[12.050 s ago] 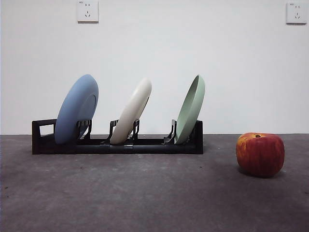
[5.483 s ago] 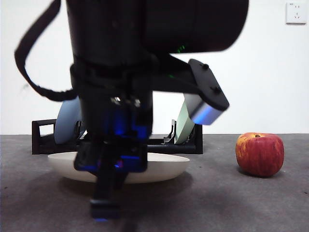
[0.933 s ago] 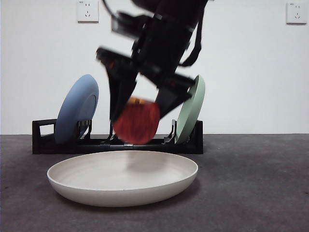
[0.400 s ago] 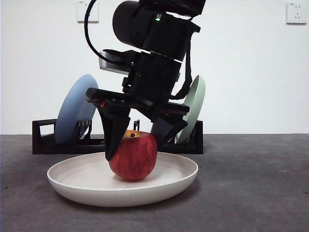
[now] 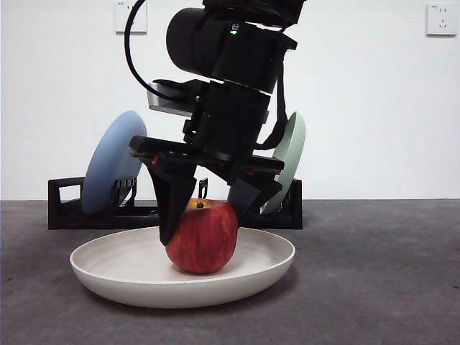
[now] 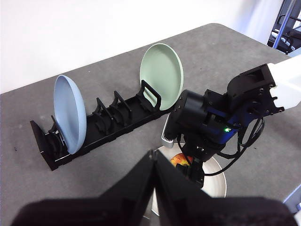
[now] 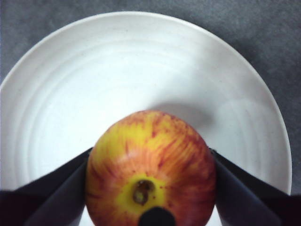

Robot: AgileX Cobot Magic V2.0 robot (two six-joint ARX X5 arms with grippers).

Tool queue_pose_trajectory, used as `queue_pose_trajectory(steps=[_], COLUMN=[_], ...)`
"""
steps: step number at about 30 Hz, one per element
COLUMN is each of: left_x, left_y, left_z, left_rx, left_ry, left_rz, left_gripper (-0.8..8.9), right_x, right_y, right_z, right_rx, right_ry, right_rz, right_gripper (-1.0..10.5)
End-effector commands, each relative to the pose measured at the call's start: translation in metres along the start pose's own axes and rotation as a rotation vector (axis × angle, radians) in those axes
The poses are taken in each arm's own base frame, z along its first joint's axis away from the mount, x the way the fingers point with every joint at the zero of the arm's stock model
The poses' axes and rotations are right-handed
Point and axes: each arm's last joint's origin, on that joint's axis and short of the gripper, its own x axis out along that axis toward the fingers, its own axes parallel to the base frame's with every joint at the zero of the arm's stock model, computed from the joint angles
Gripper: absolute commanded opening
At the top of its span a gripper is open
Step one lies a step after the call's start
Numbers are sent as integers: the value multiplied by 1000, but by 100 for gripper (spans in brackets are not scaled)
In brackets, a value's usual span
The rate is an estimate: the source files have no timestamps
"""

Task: Take the yellow plate from the plate rack,put the plate on the table,take the apple from the table,put the apple in the plate

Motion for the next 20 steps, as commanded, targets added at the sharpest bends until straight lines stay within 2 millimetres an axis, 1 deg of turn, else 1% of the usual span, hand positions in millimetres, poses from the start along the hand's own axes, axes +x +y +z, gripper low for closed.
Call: queue_pose_trajectory(steps=[1,3,5,6,9,14,18,20], left_x=[1,1,1,1,1,1,1,1], left_y=[0,0,0,0,-1,-1,-1,-1], left_z=[-1,-1,-1,-1,-1,-1,-1,-1], left_rx=[2,2,2,2,3,3,3,3], left_ry=[2,2,2,2,3,4,5,5], left_rz=[-5,-5,-5,-5,-5,-8,-12,-12], left_gripper=[-8,-8,-8,-8,-8,-8,-8,-8], right_x=[17,17,16,16,13,-1,-23,-38], right_y=[1,1,1,1,3,4,5,5], right_z=[-10,-10,-11,-11,-10,-4,4,8], right_rx=[2,1,1,1,-4,-4,-5,-5], right_ry=[76,81,83,85,87,43,-1,-18], right_rz=[-10,-10,-10,-10,-9,-4,-1,-5], right_gripper=[139,338,512,560,572,572,572,572])
